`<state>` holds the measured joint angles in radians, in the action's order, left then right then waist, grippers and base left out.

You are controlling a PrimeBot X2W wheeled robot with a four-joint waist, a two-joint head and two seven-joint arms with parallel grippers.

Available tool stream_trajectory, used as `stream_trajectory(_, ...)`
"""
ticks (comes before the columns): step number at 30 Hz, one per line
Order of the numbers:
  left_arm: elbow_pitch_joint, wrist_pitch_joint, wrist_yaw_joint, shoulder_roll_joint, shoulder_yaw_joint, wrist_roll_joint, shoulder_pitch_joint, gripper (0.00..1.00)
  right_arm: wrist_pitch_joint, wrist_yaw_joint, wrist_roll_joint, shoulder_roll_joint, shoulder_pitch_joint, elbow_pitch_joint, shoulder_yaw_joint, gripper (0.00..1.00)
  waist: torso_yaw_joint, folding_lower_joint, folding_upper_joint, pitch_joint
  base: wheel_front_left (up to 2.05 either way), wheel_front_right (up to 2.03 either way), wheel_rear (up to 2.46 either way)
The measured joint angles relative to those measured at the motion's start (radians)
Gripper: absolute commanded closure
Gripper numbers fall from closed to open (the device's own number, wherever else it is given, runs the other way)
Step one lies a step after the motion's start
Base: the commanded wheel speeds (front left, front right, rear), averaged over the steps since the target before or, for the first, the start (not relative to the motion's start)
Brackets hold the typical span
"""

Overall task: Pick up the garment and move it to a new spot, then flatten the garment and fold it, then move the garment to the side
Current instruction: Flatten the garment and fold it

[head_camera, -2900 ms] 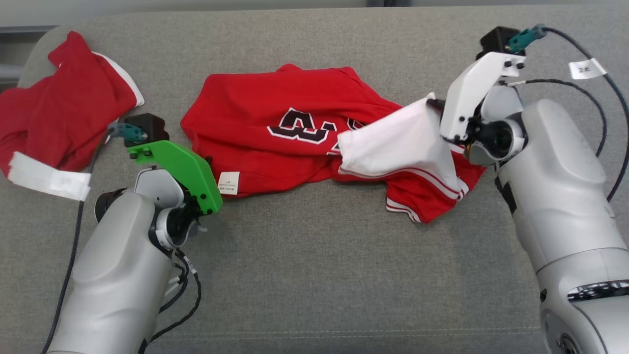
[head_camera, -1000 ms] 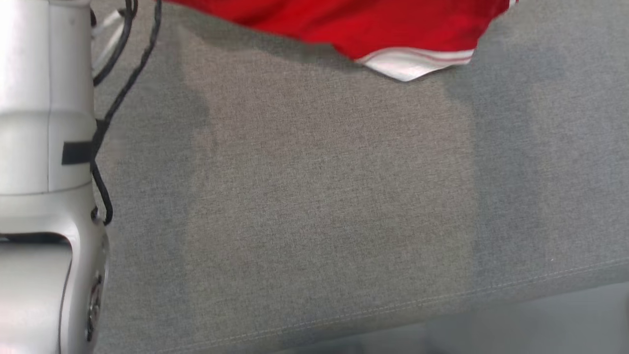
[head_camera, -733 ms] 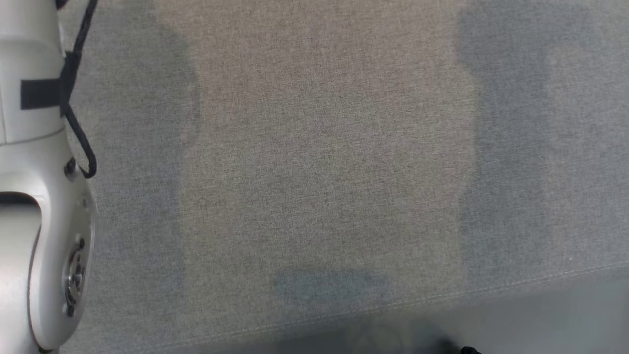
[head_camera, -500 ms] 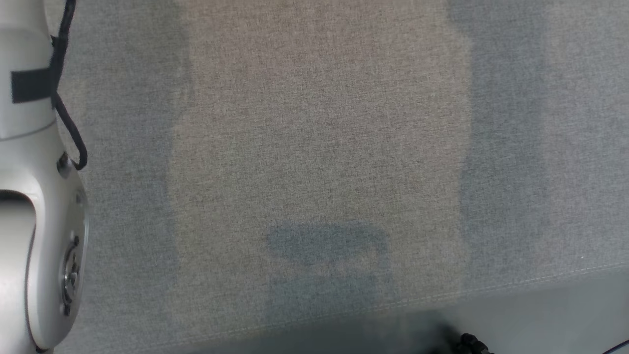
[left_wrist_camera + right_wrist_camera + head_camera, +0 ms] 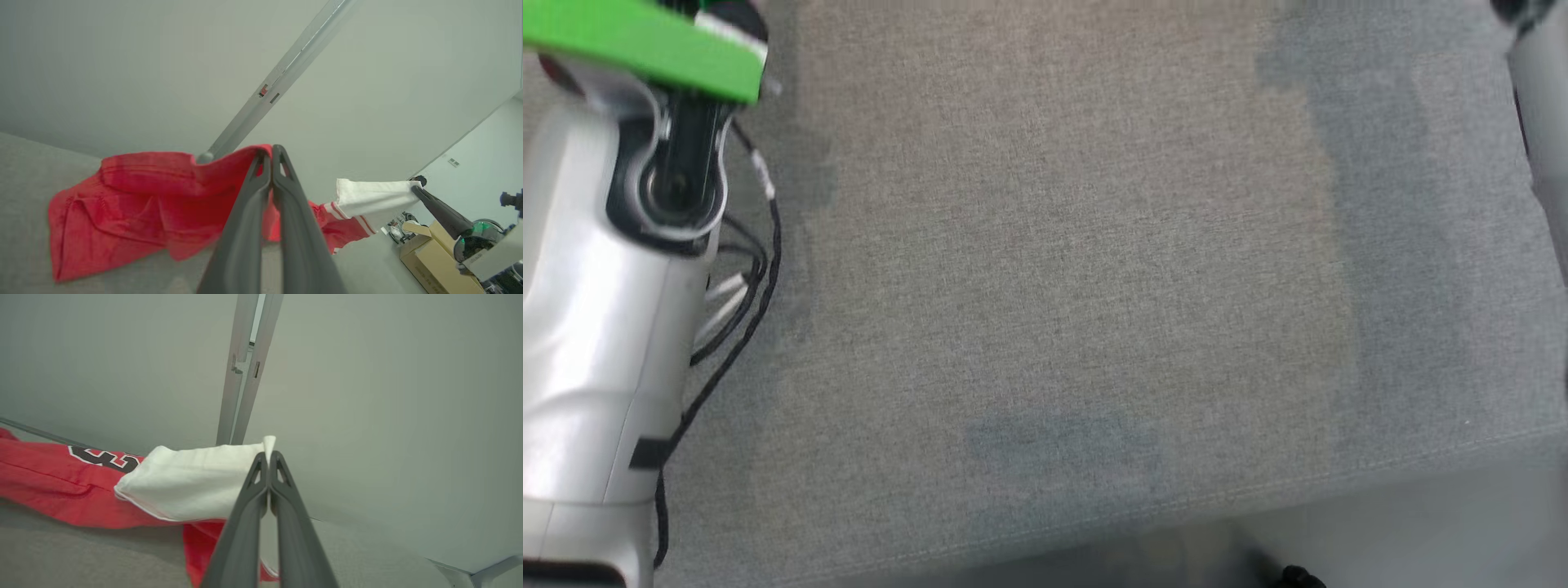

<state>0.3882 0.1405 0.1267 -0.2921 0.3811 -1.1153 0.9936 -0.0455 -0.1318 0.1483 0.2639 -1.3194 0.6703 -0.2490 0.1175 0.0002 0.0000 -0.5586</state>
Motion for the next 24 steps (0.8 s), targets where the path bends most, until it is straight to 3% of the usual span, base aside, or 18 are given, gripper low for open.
stream_trajectory(4,-0.069,-0.071,-0.055,-0.059,0.016,-0.021,-0.176,1.00,-0.167,0.000,0.160,0.180,0.217,-0.249,-0.092,1.00,-0.001,-0.0003,0.0001,0.069,0.00,0.00,0.00)
stream_trajectory(7,-0.115,-0.106,-0.114,-0.088,0.034,-0.027,-0.293,1.00,-0.267,0.000,0.218,0.270,0.372,-0.407,-0.099,1.00,-0.004,-0.0003,0.0000,0.122,0.00,0.00,0.00)
stream_trajectory(13,-0.183,-0.141,-0.238,-0.111,0.056,-0.028,-0.473,1.00,-0.421,0.000,0.282,0.336,0.625,-0.634,-0.070,1.00,-0.013,-0.0003,0.0000,0.224,0.00,0.00,0.00)
stream_trajectory(24,-0.197,-0.149,-0.365,-0.136,0.076,-0.036,-0.699,1.00,-0.698,0.000,0.406,0.384,0.971,-0.857,-0.006,1.00,-0.023,-0.0003,0.0000,0.386,0.00,0.00,0.00)
